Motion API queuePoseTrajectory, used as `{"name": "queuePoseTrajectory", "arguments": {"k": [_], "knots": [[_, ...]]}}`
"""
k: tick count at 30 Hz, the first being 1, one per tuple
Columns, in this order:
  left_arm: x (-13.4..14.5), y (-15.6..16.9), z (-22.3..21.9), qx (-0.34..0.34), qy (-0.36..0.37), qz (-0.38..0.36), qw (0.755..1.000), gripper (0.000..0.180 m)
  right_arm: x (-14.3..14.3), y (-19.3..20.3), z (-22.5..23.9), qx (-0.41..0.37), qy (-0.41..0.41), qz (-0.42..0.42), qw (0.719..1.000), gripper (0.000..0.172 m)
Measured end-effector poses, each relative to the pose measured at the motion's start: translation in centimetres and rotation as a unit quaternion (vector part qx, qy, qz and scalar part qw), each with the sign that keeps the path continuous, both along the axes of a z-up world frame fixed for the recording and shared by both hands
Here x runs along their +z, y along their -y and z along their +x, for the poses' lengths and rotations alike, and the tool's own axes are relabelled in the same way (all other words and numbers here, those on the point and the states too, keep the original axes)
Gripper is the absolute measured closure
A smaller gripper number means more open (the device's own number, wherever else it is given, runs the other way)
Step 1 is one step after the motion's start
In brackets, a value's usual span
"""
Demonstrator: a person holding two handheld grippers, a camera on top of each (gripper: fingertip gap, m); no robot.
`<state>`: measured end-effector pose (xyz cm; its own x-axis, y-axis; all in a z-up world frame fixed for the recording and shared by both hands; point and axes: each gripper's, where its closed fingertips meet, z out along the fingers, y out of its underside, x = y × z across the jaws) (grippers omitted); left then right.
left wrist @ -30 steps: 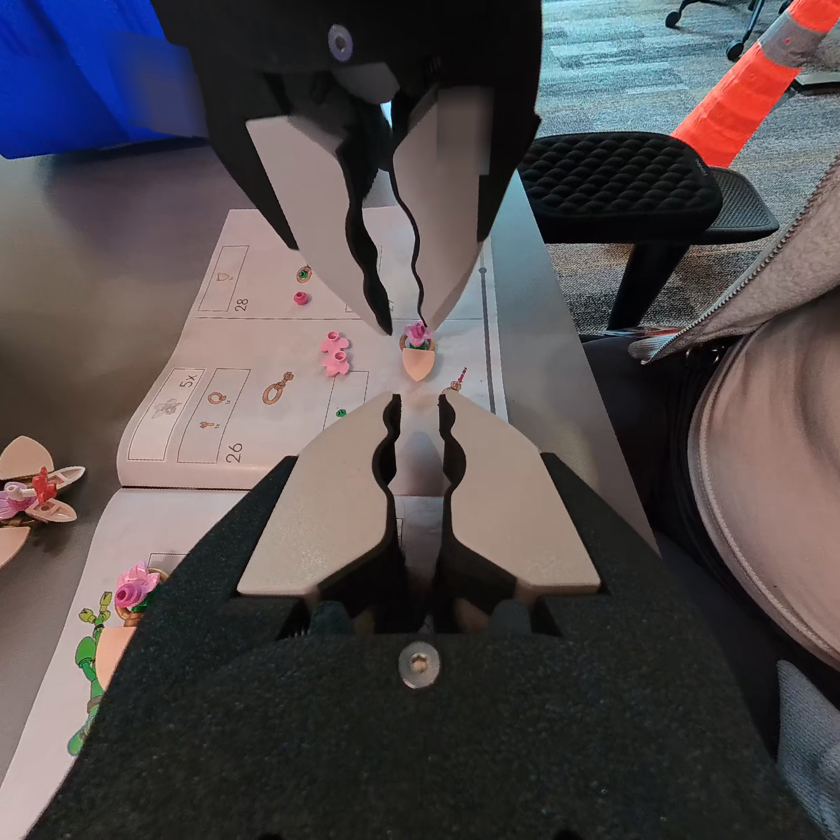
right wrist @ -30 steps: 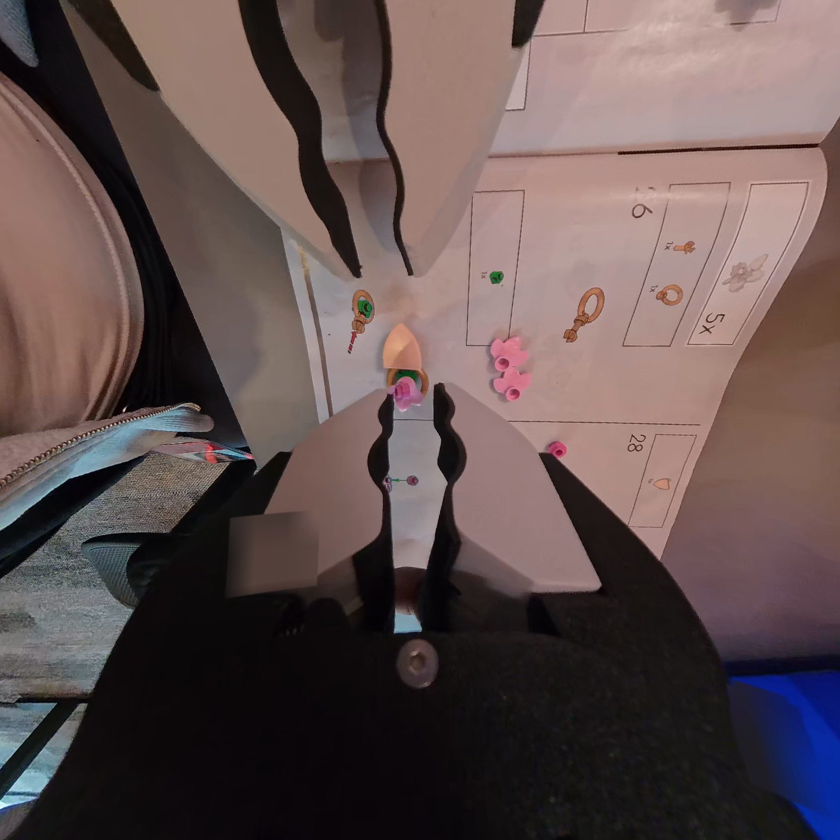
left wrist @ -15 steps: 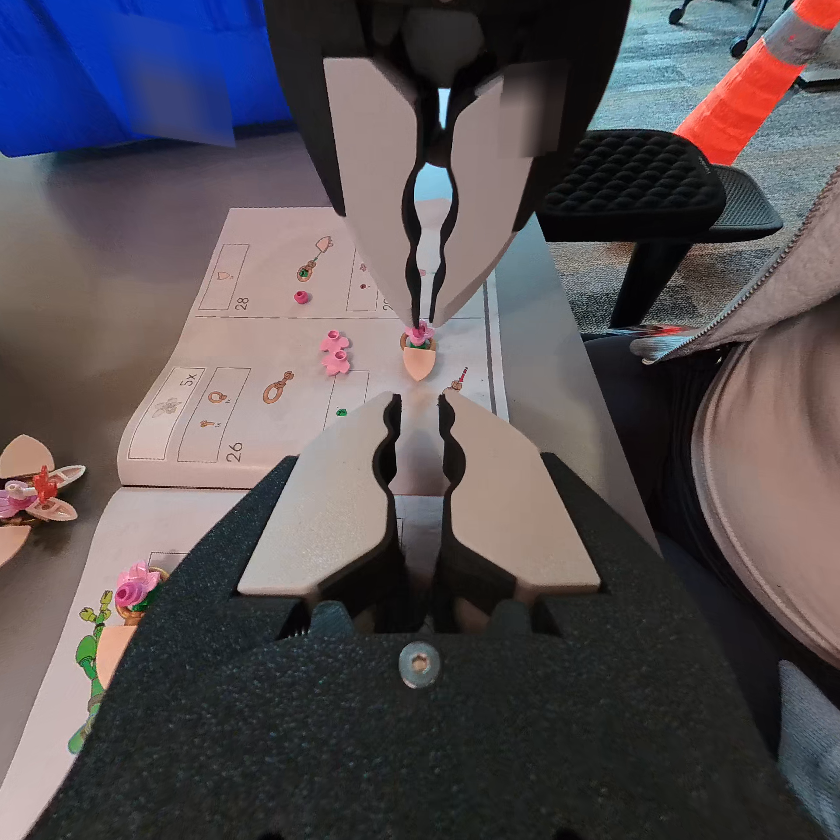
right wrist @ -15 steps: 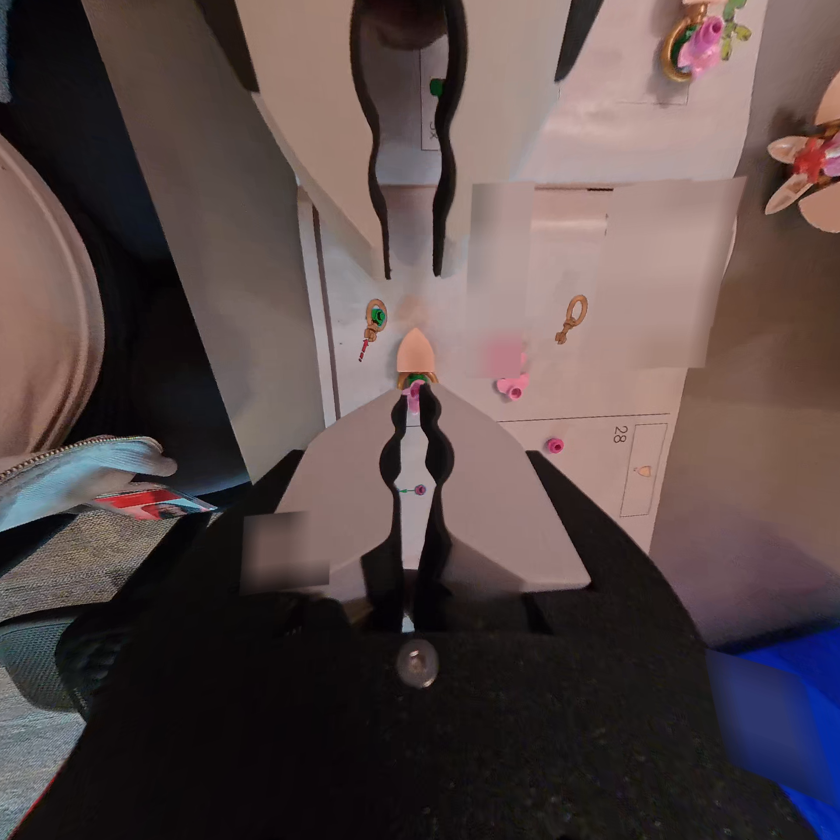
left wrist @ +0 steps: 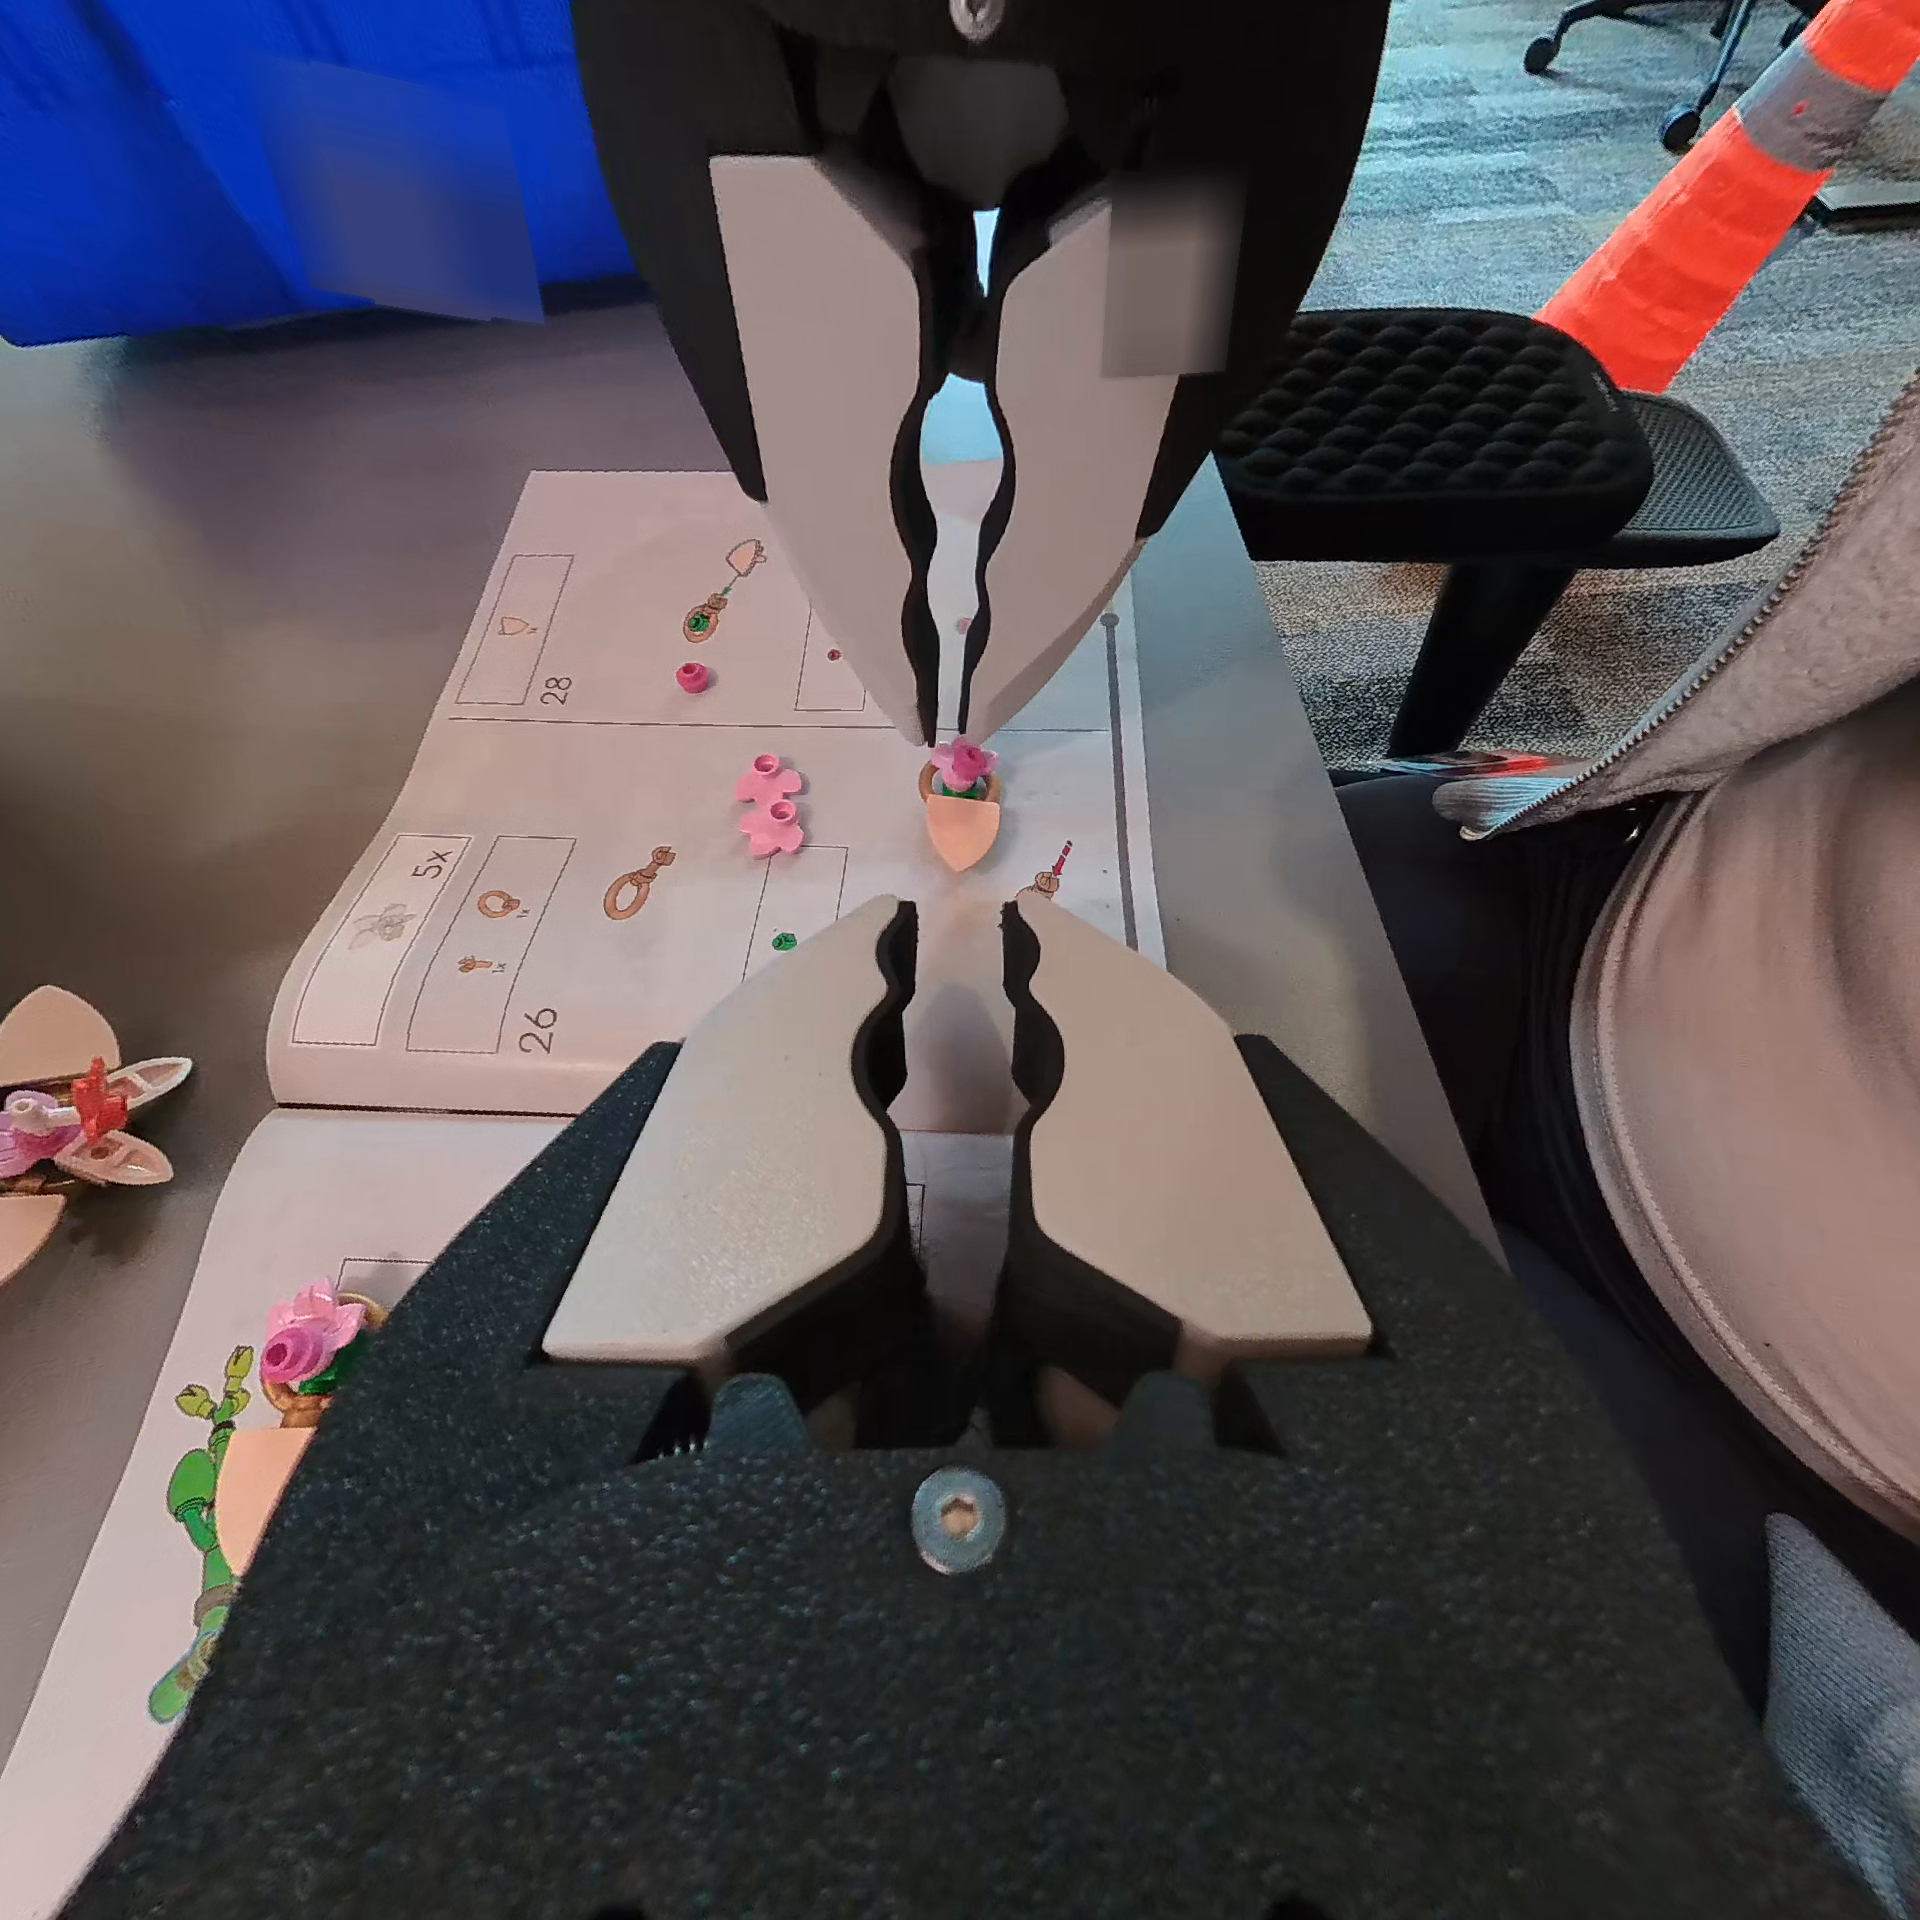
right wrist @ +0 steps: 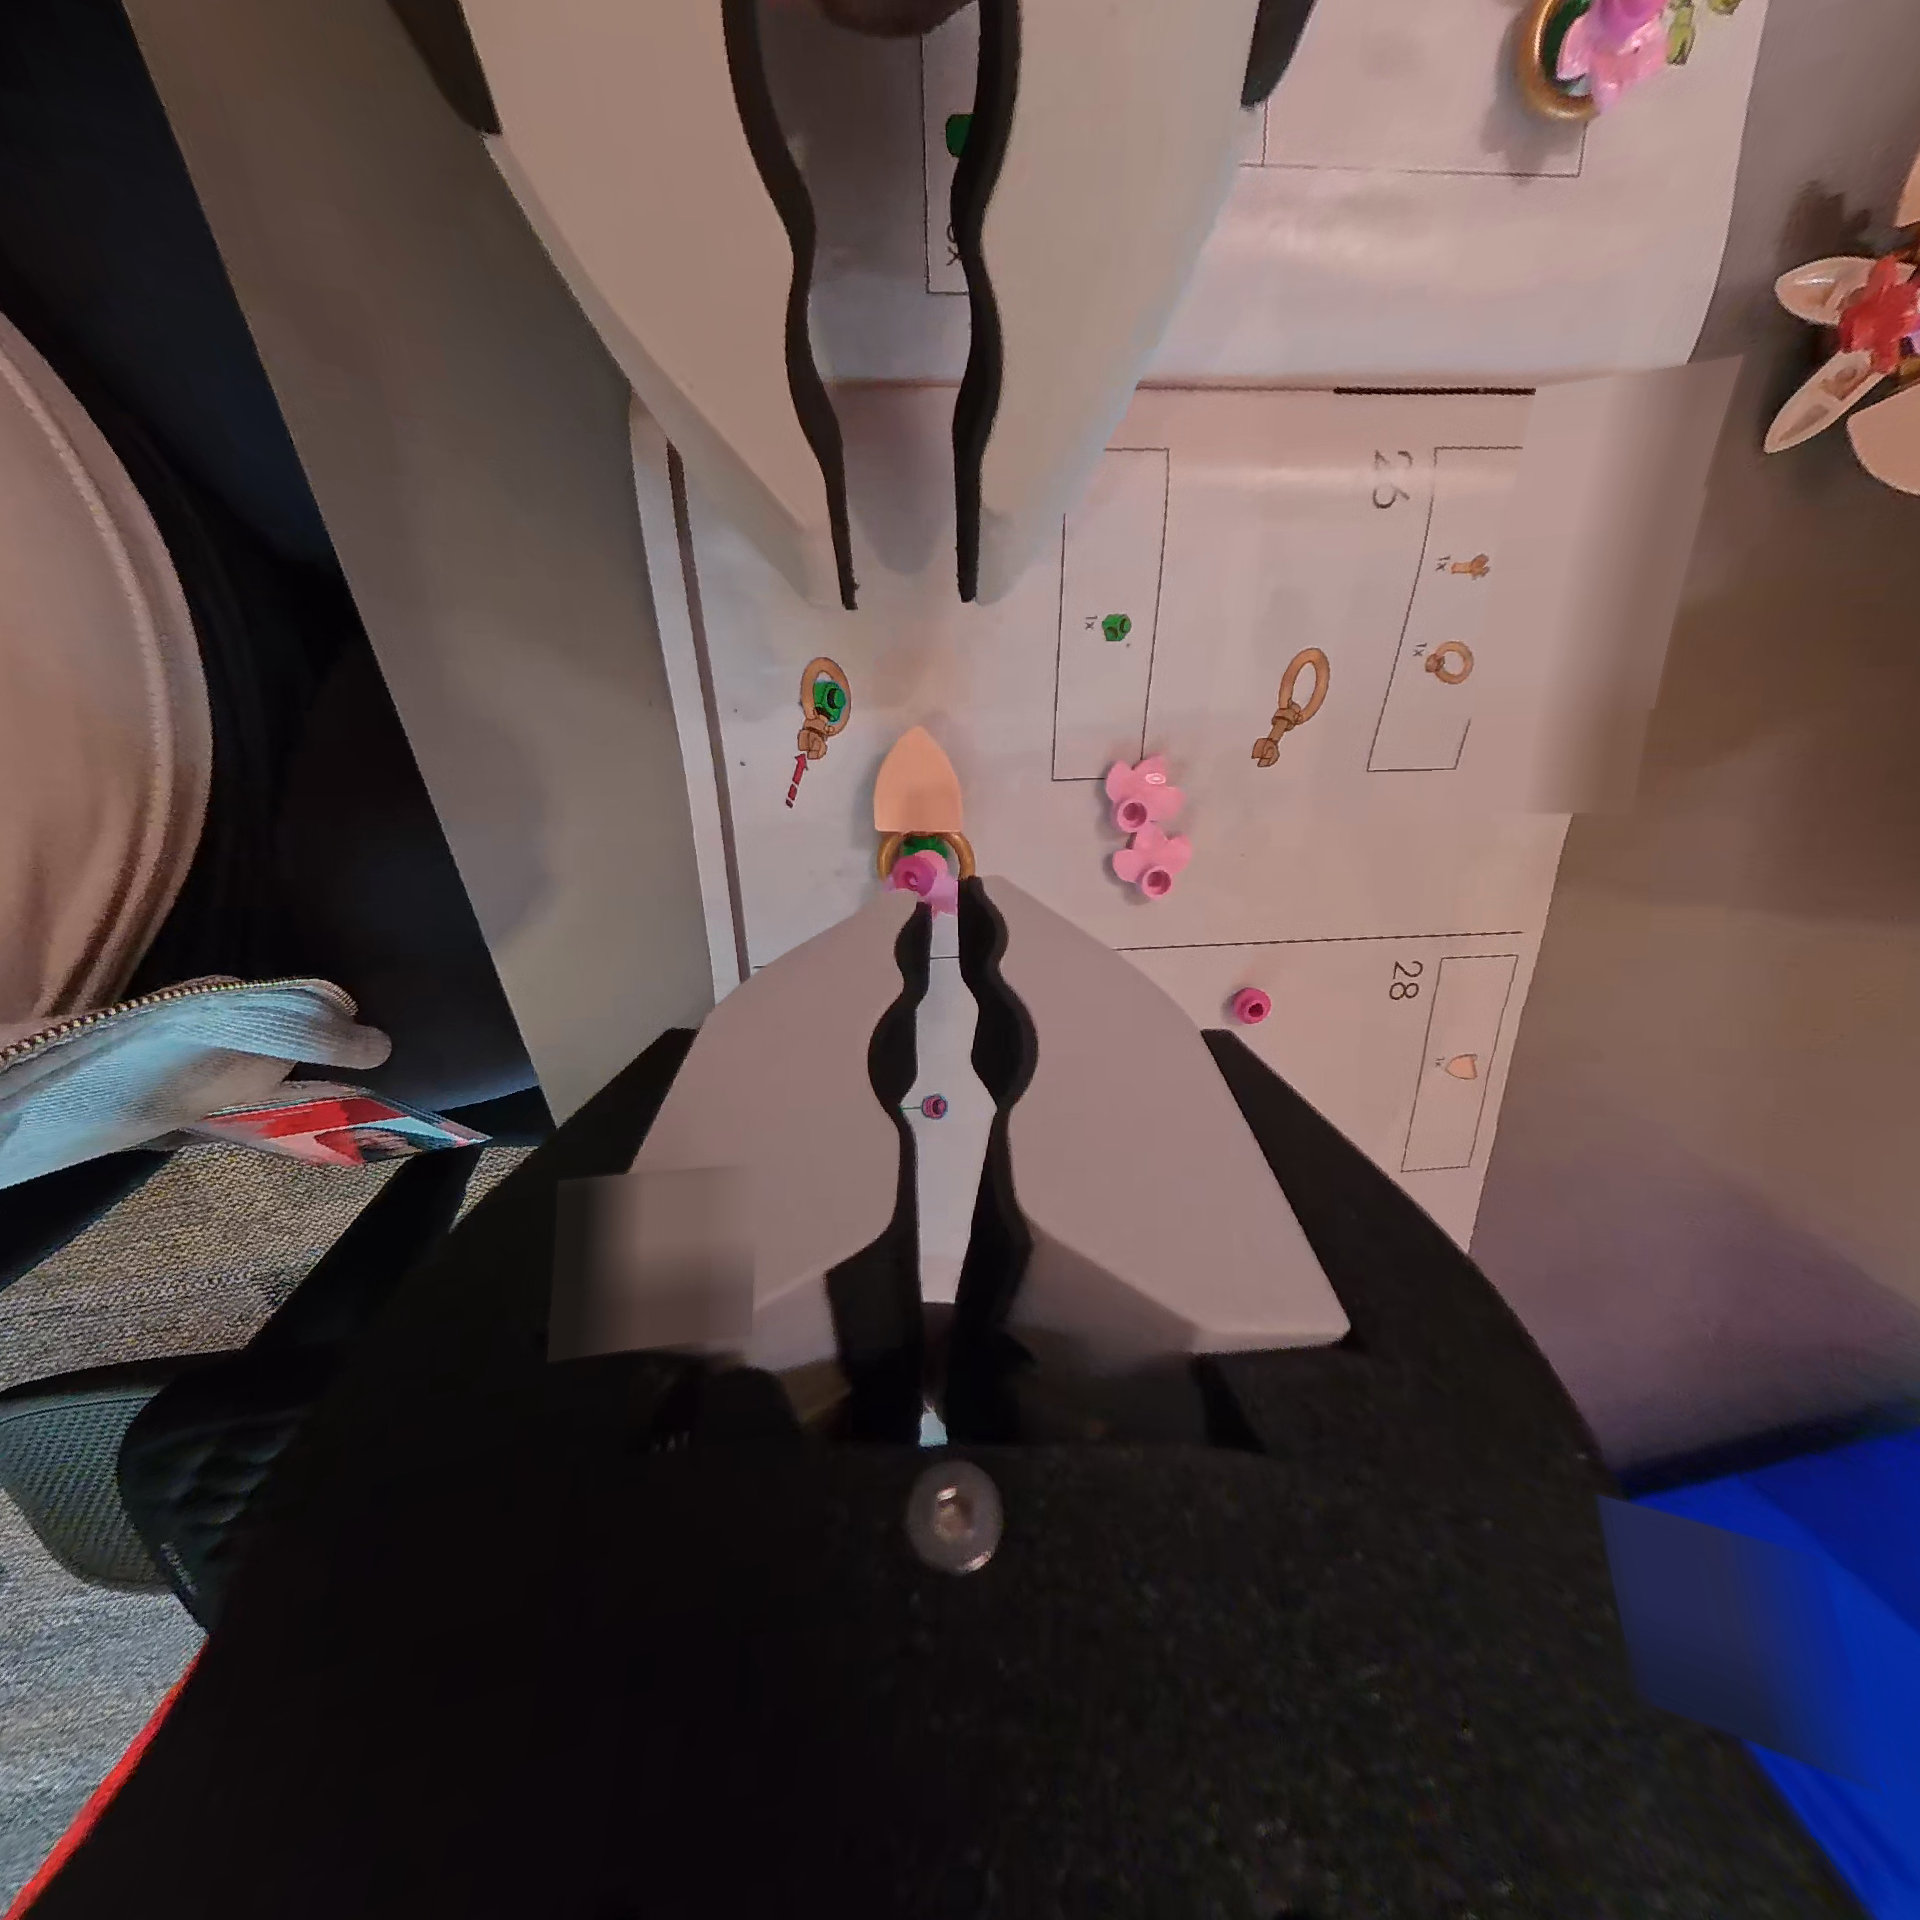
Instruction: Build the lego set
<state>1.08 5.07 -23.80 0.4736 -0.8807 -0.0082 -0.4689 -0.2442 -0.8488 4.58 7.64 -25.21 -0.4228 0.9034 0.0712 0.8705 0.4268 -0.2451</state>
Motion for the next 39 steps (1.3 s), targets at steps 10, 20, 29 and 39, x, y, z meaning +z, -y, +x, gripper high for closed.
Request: {"name": "queuePoseTrajectory", "arguments": {"k": [10,20,29,39], "knots": [[0.0,0.0,0.0,0.0,-0.001,-0.001,1.0,0.165,0.3,0.9,0.0,0.017,-0.017,0.022,0.999,0.167],[0.0,0.0,0.0,0.0,-0.001,0.0,1.0,0.165,0.0,0.5,-0.1,0.012,-0.017,0.032,0.999,0.168],[0.0,0.1,0.0,-0.002,-0.001,-0.001,1.0,0.165,-0.1,0.3,-0.2,0.011,-0.011,0.026,1.0,0.168],[0.0,0.1,0.0,-0.003,-0.001,-0.002,1.0,0.165,0.1,0.2,-0.1,0.009,-0.009,0.023,1.0,0.168]]}}
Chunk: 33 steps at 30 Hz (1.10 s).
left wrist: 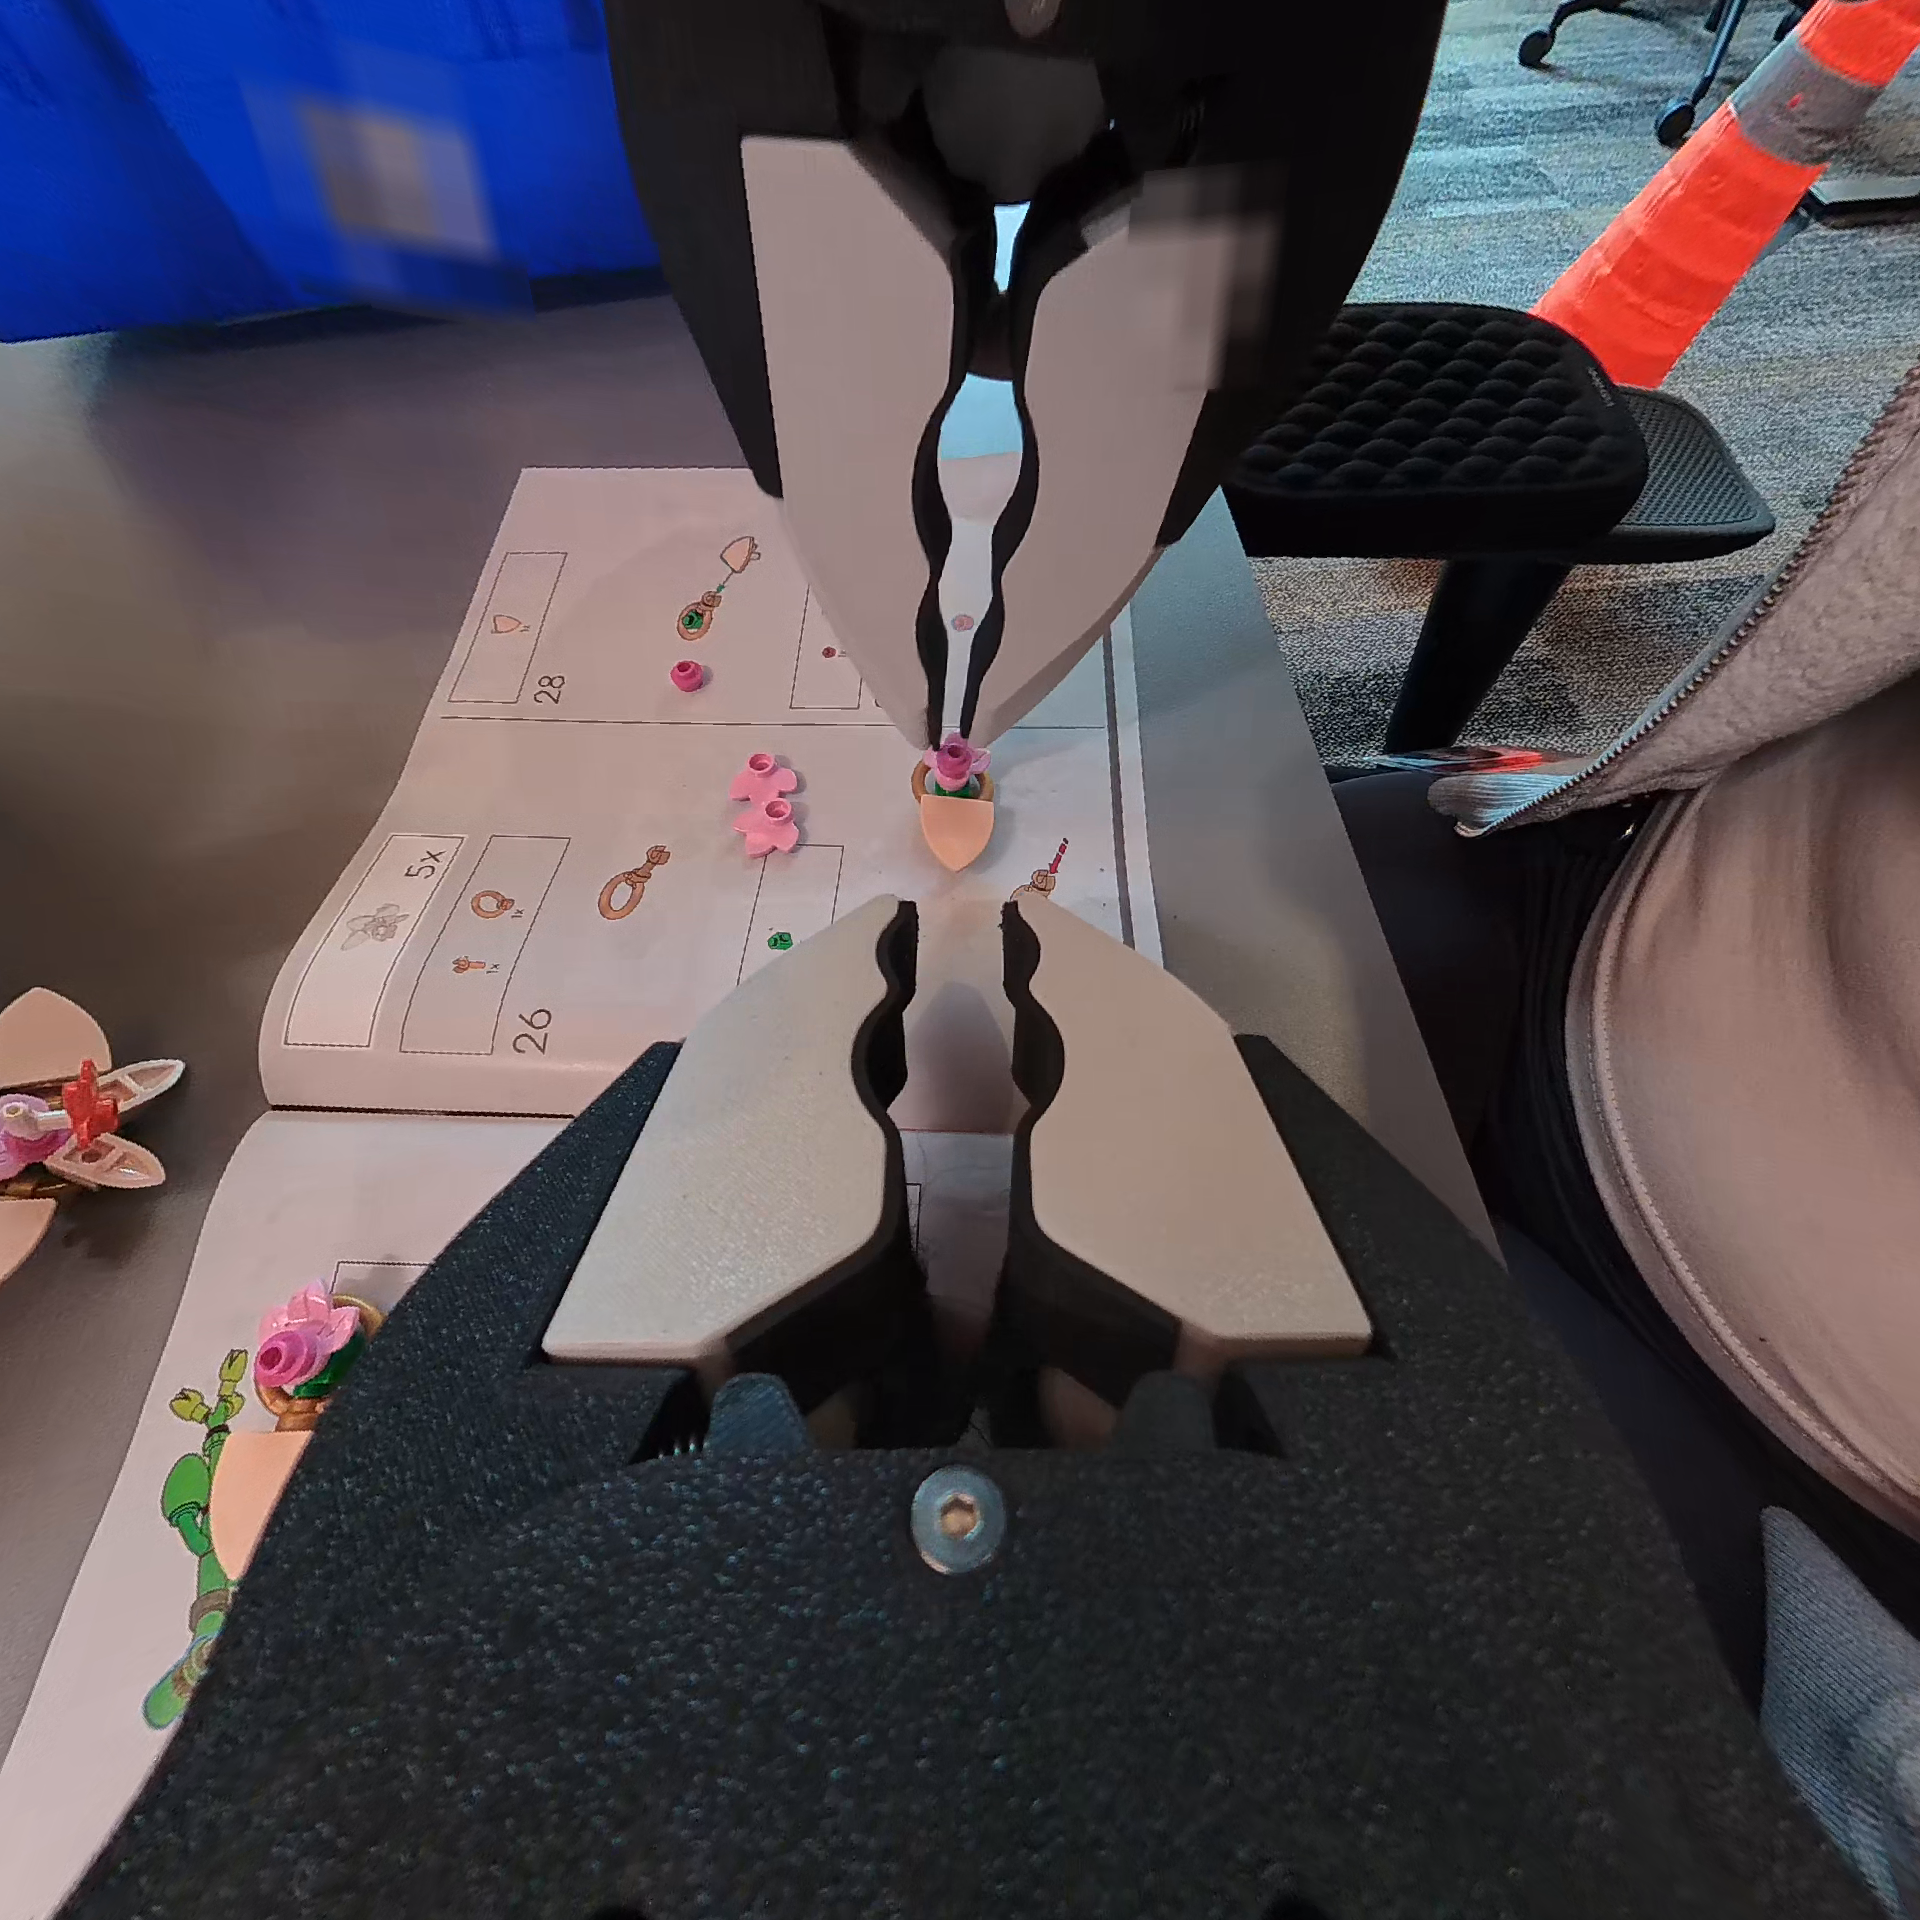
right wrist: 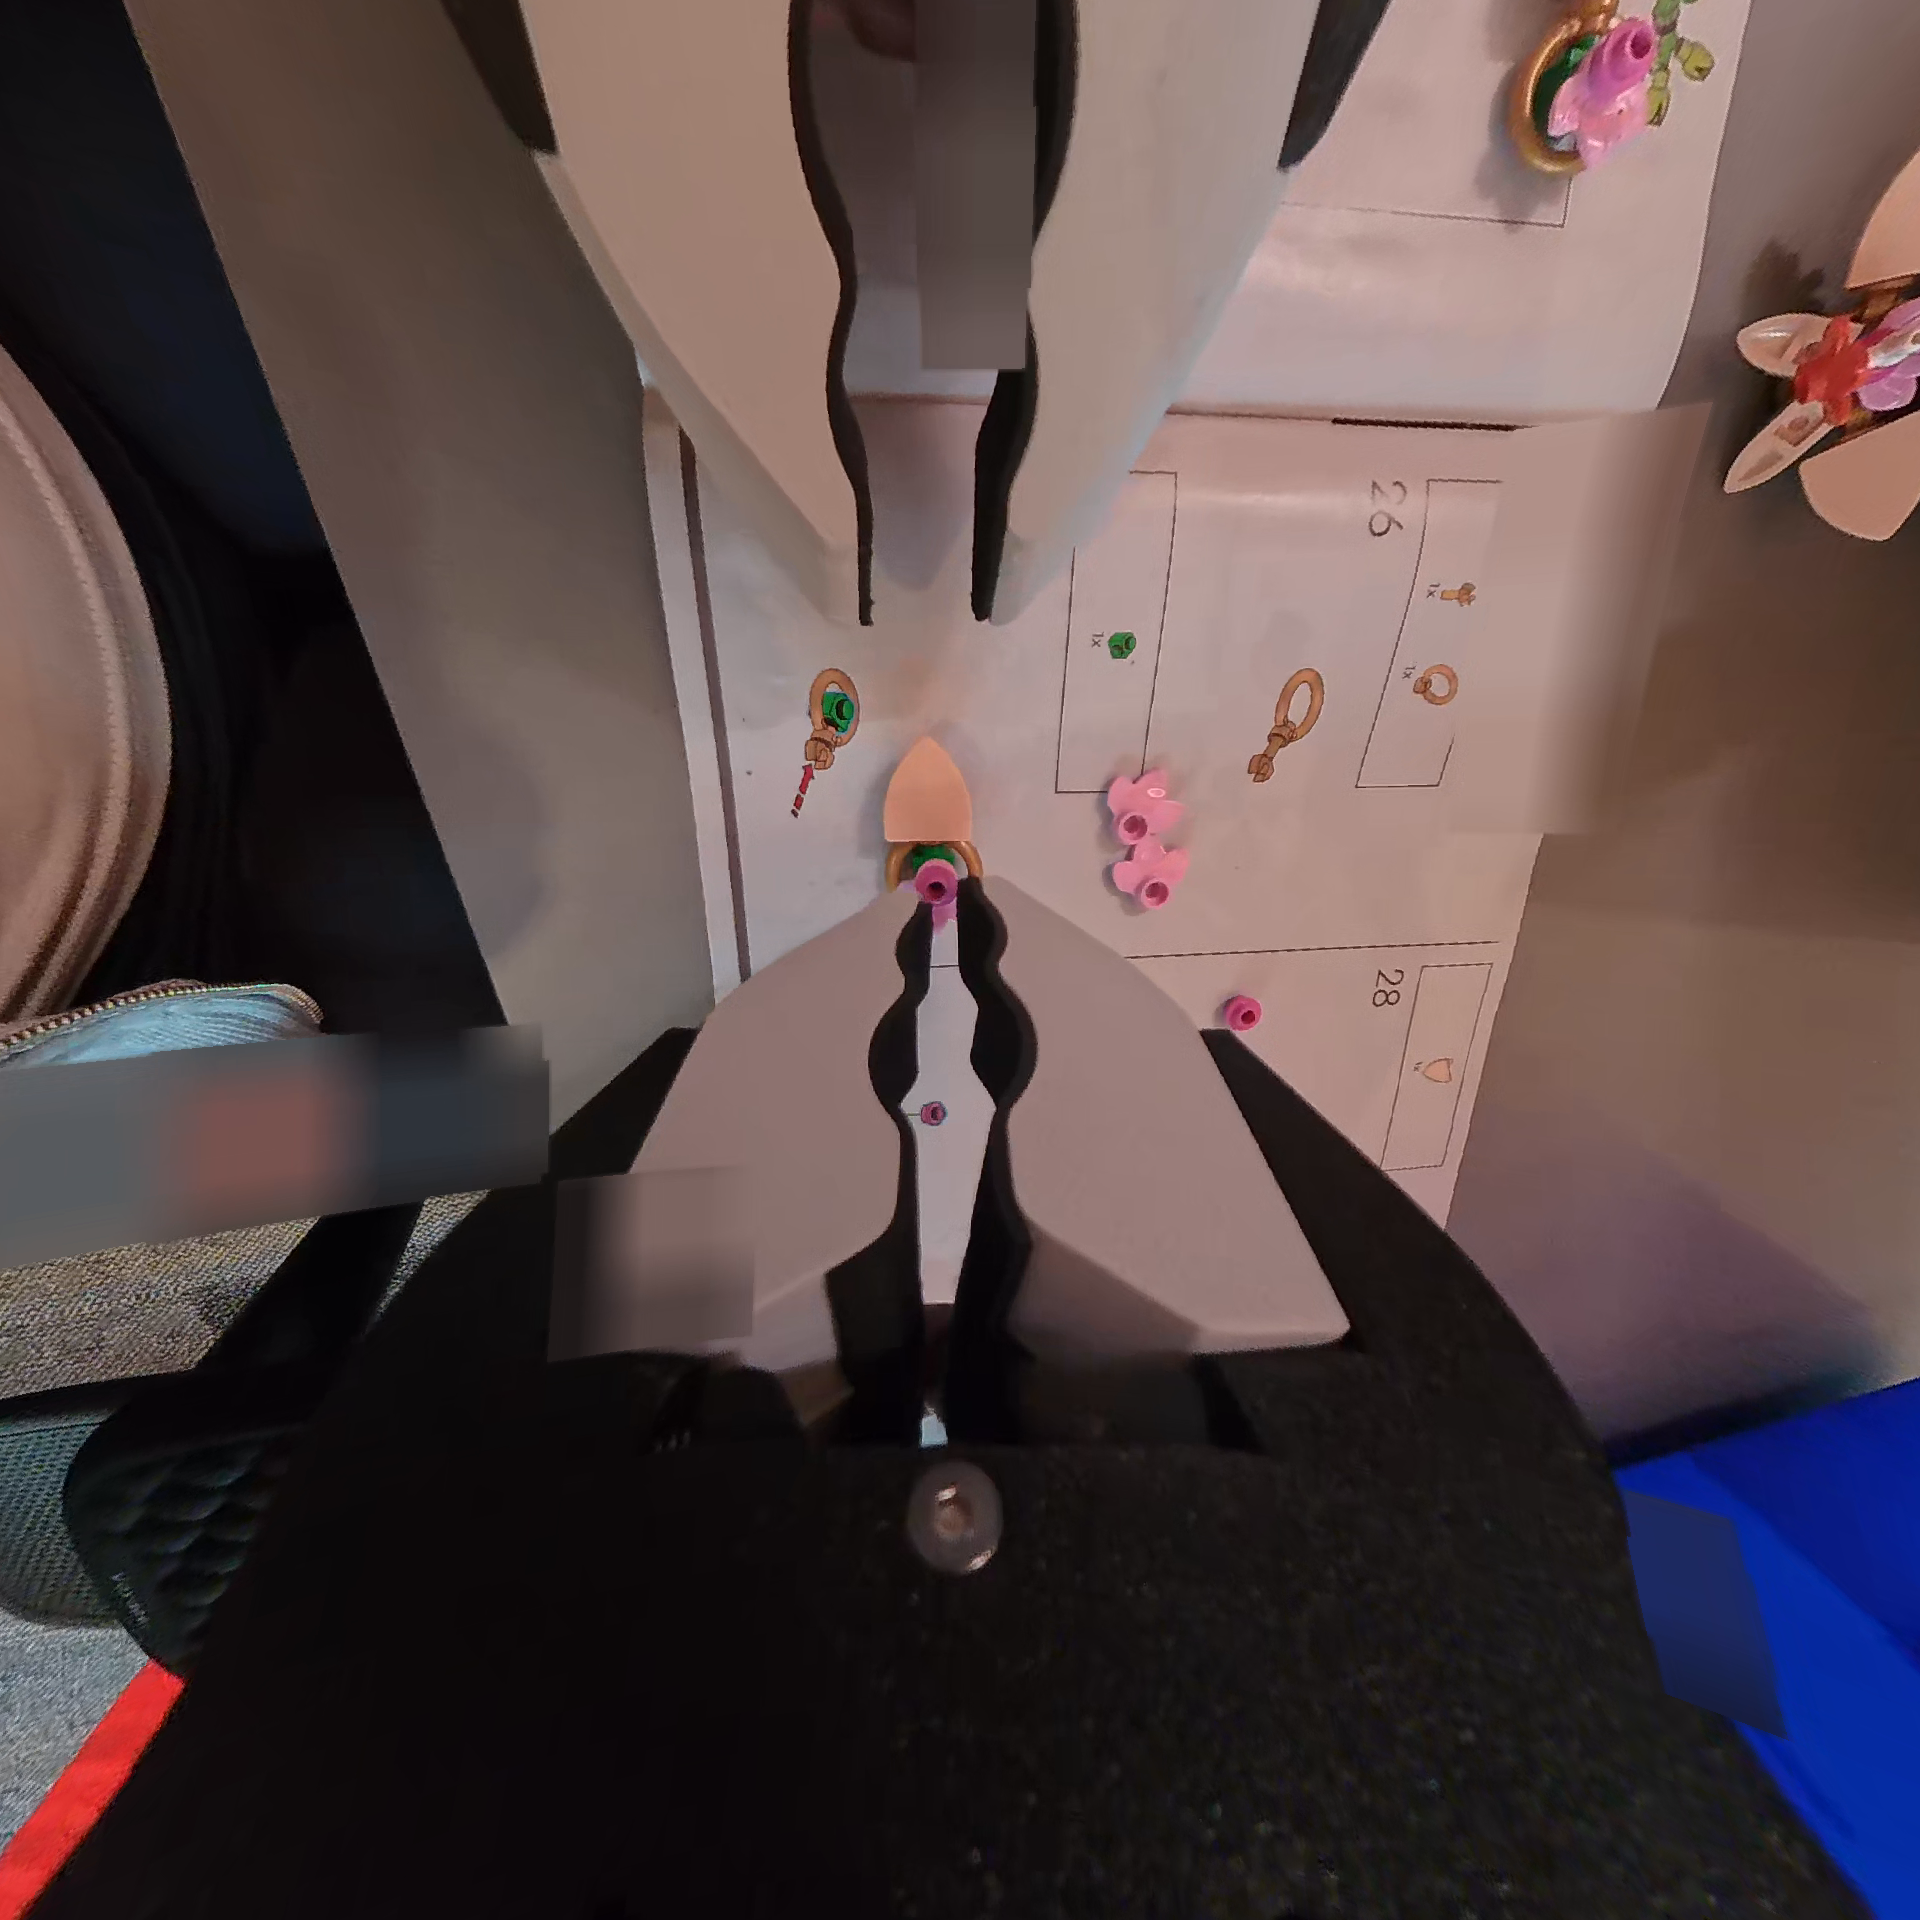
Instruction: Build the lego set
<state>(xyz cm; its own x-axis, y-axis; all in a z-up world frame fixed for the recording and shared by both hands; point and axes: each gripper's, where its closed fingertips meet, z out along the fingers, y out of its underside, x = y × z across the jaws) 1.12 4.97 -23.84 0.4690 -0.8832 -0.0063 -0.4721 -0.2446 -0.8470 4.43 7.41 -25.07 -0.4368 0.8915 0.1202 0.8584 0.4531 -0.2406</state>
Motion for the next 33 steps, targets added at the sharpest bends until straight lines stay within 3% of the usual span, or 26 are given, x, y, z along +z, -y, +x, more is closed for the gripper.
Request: {"name": "queuePoseTrajectory", "arguments": {"k": [18,33], "knots": [[-0.01,0.03,0.01,-0.001,0.0,-0.001,1.0,0.165,-0.22,0.52,-0.03,-0.008,0.017,-0.033,0.999,0.172],[-0.06,0.07,0.03,-0.003,-0.001,-0.002,1.0,0.165,-0.4,0.47,-0.14,-0.055,0.062,-0.12,0.989,0.172]]}}
